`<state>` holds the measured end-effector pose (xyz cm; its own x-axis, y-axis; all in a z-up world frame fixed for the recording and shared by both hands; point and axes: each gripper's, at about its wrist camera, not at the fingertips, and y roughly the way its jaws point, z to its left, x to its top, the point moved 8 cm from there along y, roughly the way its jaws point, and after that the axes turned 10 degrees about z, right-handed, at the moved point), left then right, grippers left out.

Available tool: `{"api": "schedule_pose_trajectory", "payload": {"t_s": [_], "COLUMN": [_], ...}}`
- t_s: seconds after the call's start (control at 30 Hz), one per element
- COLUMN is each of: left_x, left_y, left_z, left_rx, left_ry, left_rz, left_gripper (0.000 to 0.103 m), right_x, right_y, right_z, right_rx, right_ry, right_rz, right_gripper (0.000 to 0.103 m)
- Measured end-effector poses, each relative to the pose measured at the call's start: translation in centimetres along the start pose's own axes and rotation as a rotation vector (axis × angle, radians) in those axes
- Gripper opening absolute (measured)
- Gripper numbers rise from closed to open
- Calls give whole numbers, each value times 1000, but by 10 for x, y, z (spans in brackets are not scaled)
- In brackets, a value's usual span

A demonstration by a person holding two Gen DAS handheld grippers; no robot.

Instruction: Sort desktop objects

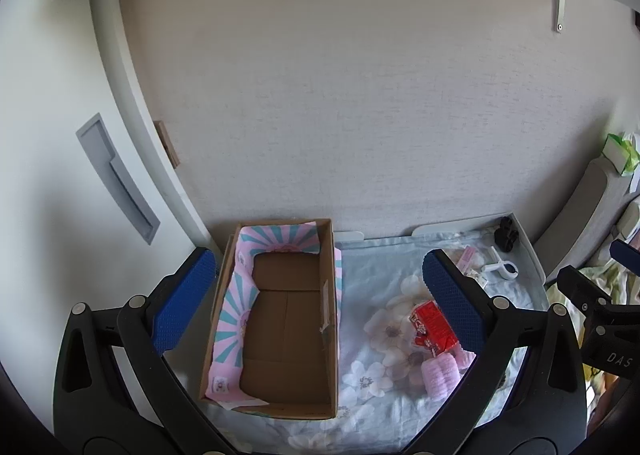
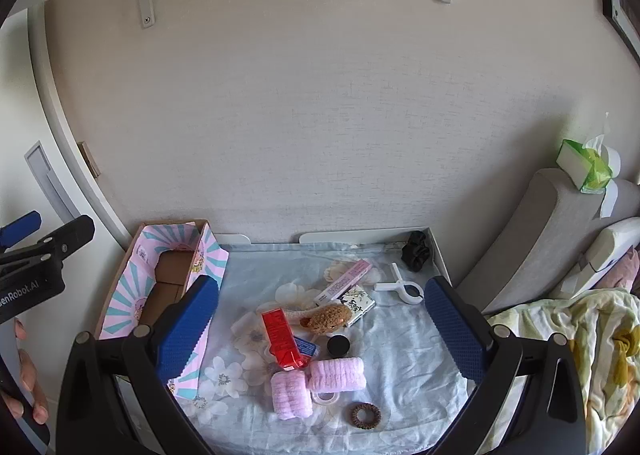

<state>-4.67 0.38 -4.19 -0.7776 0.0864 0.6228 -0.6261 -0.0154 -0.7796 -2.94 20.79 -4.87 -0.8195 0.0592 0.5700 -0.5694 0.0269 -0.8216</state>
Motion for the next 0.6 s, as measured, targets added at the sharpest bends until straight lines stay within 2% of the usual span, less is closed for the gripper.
{"api": "schedule_pose_trajectory", "payload": {"t_s": [0.1,0.23,0.37,0.6], "left_x": [4,2,0,-3], "left_y": [-4,-5,1,4], "left_z": [1,1,4,3], "left_rx": [26,-17,-25,-3], "left_ry": [-4,-24,-41,-37], "left_rz": [-15,-10,13,24], "left_gripper": [103,103,103,103], "right_x": [-1,0,-1,-3], "right_y": [1,-1,-2,-3], "right_z": [-1,4,7,9], "right_rx": [13,0,45,14], "right_ry": [3,-19,-9,-27], "right_rz": [-7,-24,-26,-25], "right_gripper": [103,103,103,103]}}
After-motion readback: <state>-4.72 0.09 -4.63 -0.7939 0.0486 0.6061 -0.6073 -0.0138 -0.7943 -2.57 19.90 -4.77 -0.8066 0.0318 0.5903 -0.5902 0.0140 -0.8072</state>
